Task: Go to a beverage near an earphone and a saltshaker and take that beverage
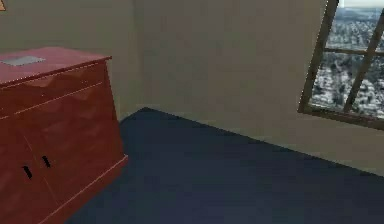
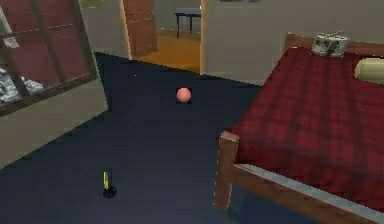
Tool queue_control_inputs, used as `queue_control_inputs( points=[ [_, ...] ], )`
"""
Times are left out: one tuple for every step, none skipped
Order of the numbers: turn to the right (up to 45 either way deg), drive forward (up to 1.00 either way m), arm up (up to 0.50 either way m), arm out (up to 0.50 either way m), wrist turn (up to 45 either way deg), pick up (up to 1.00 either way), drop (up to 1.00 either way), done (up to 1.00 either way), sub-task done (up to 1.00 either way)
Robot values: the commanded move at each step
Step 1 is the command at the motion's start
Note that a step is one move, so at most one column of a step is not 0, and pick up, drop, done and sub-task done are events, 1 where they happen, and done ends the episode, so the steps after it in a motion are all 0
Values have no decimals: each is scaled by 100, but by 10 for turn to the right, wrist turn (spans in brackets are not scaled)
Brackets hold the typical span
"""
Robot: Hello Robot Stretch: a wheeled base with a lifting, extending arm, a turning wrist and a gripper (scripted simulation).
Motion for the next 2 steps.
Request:
queue_control_inputs(
  points=[
    [180, 0, 0, 0, 0, 0, 0, 0, 0],
    [0, 90, 0, 0, 0, 0, 0, 0, 0]
  ],
)
